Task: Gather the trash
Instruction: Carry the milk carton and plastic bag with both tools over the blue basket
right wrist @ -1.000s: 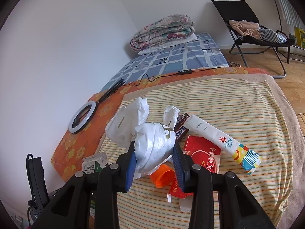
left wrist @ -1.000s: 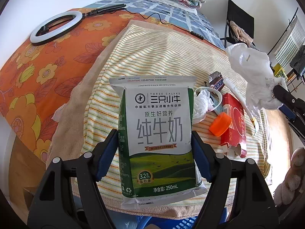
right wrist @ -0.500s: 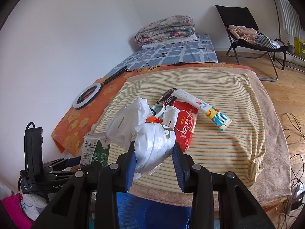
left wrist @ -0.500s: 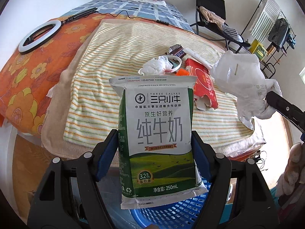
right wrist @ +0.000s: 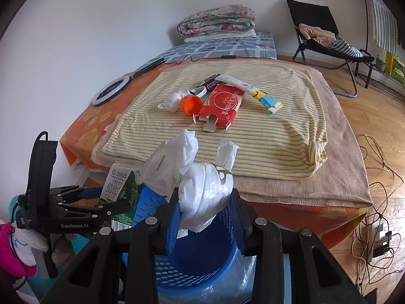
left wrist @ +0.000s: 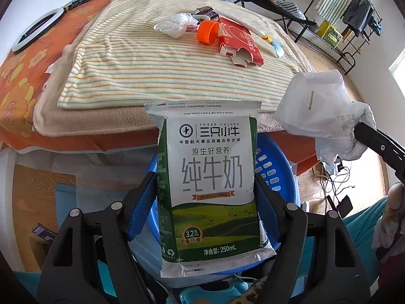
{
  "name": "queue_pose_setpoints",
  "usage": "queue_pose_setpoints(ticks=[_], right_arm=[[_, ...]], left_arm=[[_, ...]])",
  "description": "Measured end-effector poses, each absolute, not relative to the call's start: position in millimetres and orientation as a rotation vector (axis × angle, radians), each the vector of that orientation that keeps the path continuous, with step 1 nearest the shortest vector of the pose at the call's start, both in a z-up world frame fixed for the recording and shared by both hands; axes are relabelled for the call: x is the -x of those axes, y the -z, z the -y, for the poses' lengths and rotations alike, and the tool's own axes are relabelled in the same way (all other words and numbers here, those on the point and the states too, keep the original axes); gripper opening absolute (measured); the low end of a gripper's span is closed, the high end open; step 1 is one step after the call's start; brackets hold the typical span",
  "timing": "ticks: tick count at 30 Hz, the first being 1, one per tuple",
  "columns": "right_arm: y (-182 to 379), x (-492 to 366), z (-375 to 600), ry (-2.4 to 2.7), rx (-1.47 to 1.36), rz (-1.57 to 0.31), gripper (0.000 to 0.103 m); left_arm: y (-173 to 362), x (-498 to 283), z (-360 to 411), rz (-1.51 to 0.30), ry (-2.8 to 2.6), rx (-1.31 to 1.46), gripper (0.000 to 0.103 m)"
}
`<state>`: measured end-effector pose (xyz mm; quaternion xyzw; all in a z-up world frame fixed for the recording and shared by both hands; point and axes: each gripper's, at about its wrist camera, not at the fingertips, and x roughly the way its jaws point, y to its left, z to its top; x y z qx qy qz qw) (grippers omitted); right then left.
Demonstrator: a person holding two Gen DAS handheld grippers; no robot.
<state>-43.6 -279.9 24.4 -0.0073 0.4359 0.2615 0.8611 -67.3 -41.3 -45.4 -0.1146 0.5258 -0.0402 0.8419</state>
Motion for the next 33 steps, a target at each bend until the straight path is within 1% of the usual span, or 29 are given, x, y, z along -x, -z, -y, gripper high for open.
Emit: queue_pose_setpoints(ticks=[8,14,24,29,31,33], right_arm=[[11,63,280,-0.540,0.078,-0.979,0.037],[24,65,277,-0.530,0.100,-0.999,0.037],[40,67,265,-0.531,0.144,-1.026,0.037],[45,65,263,-0.530,0.141,-1.042,0.043],[47,63,264,-0.525,0.135,-1.049,0.043],[48,62,264,-0.527,0.129,-1.056,0.047]], left_arm=[[66,81,57,-1.159,0.105,0.184,0.076],[83,81,65,-1.190,0.104,0.144,0.076],[87,74,69,-1.231,0.096,0.129,0.076],[93,72,70,-1.244,0.094,0.131,0.077],[94,71,70,-1.250,0.092,0.131,0.077],[95,71,70,-1.252,0.091,0.133,0.077]])
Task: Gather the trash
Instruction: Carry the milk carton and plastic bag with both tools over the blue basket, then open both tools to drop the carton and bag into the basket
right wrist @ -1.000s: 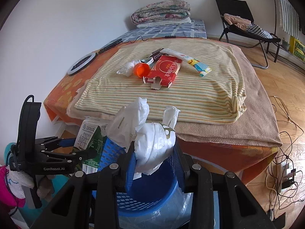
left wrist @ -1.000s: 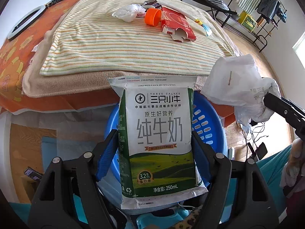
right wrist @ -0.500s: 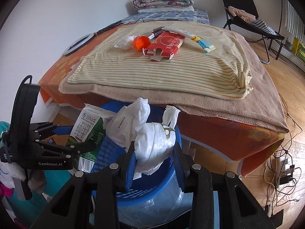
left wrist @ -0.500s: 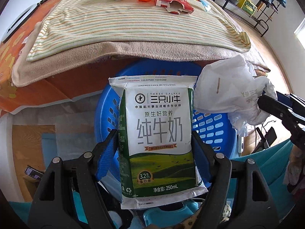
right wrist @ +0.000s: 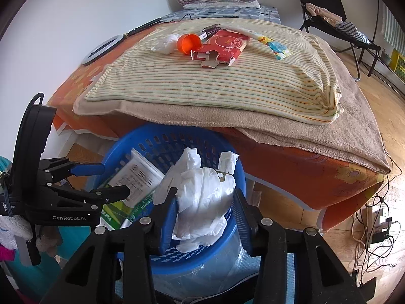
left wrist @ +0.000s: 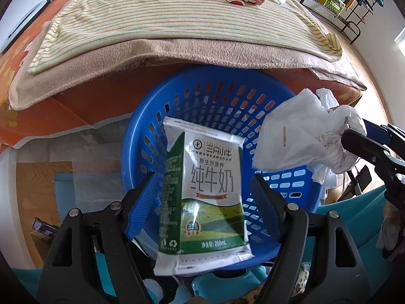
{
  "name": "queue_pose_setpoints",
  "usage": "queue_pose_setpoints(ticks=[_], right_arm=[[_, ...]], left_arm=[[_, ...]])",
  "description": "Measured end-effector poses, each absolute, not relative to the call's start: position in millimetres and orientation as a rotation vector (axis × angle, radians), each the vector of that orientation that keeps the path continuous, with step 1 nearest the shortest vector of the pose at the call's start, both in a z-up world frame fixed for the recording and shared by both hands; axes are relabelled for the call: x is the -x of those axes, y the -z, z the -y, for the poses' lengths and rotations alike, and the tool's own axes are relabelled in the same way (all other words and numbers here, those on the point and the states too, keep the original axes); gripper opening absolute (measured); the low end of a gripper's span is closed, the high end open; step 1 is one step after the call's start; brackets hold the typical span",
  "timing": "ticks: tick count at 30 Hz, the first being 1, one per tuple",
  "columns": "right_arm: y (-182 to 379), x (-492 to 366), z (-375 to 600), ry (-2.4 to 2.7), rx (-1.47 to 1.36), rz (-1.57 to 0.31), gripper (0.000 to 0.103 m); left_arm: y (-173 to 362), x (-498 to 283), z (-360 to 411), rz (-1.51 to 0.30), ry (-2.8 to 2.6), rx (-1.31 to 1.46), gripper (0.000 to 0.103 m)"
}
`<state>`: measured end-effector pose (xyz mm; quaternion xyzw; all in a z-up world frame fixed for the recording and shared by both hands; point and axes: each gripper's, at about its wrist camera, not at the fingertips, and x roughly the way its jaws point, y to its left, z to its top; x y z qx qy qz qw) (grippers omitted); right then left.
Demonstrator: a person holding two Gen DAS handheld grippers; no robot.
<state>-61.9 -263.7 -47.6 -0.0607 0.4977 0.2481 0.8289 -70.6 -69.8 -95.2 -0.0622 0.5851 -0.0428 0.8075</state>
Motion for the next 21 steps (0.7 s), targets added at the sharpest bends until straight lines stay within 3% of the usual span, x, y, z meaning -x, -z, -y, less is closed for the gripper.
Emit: queue_pose_setpoints(ticks=[7,18,21], right_arm=[[45.4,61.1,264.4,-0.513,0.130,-1.045,0.066],[44.8,60.0,264.1,-0.497,0.135,-1.047,0.077],[45.3,58.2,264.0,-0.487,0.131,-1.057,0.086]], left_arm=[[98.1,70.7,67.9,-1.255,0.088,0.133,0.077],[96.4,71.3,67.4,-1.243,0.080,0.129,0.077],[94.6,70.8,67.0,-1.239,0.080,0.130,0.077]])
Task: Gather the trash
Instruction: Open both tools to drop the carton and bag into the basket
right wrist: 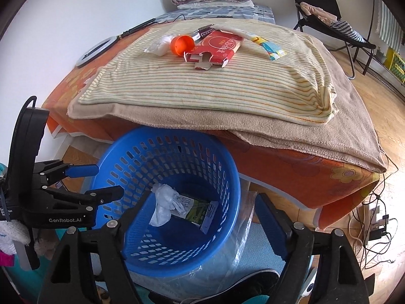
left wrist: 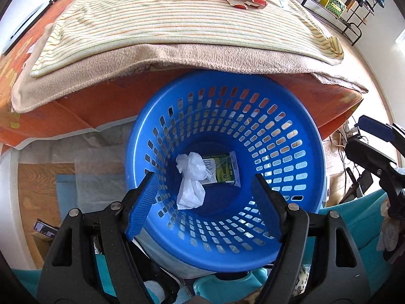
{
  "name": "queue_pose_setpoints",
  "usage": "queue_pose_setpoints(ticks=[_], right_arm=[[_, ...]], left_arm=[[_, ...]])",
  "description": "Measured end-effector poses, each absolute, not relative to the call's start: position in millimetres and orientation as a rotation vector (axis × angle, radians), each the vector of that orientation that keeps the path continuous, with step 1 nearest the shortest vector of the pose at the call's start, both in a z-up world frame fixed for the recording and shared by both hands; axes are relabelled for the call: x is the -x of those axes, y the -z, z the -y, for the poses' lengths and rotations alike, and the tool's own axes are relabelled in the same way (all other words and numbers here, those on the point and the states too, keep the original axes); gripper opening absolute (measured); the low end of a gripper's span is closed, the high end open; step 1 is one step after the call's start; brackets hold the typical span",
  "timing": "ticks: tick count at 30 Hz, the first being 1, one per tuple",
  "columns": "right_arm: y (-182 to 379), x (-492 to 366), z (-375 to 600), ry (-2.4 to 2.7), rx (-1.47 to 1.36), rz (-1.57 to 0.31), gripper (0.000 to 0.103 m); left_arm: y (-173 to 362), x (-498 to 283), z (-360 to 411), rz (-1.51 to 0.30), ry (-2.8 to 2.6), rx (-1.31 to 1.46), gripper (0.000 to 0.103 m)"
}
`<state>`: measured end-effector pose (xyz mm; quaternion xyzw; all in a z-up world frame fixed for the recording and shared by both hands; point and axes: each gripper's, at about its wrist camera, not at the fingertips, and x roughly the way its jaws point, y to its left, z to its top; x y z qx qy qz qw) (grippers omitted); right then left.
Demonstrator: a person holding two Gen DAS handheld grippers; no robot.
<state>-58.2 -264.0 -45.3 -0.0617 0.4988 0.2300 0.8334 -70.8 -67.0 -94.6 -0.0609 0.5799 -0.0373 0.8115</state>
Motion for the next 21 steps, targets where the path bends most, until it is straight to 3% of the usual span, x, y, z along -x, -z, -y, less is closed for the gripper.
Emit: queue_pose_setpoints(ticks=[13,17,21], right_arm=[[41,43,265,-0.485,0.056,-1.116,0.089],[29,34,265,-0.488,0.023,-1.096,0.098],[13,20,262,-0.497,0.011,-1.051,0.099]], left_arm=[[73,52,51,-1.216,0.079,0.180,0.078],[59,39,42,-1.195,0.077,0.190,0.078],[41,19,27,-1.152,0.057,0.190,0.078]])
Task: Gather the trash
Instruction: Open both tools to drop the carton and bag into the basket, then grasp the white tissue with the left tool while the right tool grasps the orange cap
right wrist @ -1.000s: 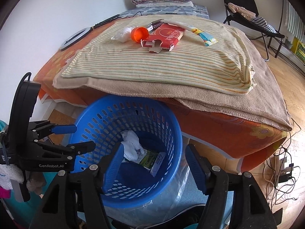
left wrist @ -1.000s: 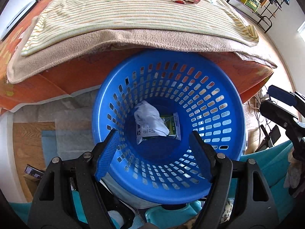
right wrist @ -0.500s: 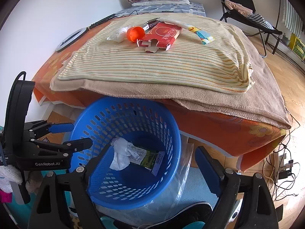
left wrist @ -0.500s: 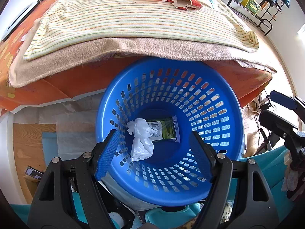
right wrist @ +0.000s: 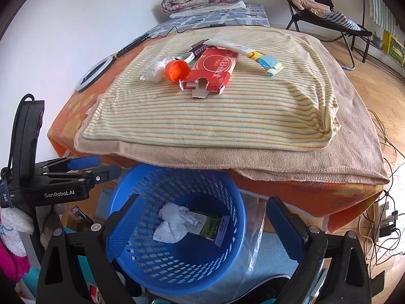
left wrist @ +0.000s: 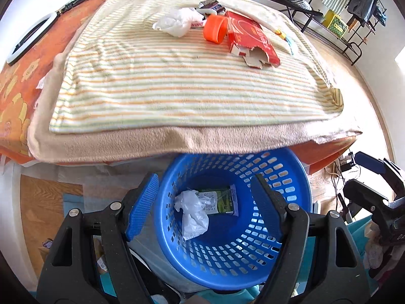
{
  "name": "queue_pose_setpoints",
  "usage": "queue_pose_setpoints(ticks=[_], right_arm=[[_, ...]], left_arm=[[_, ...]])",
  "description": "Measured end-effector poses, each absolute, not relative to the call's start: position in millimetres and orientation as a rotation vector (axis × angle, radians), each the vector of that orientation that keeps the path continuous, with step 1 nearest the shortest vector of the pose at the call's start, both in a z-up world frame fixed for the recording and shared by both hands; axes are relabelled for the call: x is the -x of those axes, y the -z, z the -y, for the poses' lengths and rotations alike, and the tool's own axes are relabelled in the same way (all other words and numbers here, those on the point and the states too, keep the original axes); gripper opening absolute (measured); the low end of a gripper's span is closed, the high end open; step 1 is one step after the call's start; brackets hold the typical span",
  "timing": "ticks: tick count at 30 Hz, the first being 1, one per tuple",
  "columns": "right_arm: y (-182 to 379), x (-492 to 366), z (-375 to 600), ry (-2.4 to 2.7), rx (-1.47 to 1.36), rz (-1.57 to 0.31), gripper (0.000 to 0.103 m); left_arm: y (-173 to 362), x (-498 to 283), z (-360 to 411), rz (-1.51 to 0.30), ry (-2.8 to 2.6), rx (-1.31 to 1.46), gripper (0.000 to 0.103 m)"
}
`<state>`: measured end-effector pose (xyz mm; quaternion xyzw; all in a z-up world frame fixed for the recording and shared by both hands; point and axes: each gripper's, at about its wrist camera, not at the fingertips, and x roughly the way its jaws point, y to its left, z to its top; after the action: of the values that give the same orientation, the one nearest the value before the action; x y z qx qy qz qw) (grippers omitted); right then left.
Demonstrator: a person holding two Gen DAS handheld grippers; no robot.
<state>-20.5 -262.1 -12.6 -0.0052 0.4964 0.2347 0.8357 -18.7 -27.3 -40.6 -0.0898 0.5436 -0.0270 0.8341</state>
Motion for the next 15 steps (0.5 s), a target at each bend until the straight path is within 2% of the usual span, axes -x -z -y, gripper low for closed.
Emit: queue_pose_setpoints(ticks=[9,15], right_arm=[[-25,-17,231,-0.567,0.105,-0.902,0.099],[-36,-42,202,-0.639,0.177,-0.828,0.099]], left_arm=[[-5,-43,-18,-1.044,0.004,0.218,0.078],[-4,-92,-39,-1.056,0.031,0.284,0.078]])
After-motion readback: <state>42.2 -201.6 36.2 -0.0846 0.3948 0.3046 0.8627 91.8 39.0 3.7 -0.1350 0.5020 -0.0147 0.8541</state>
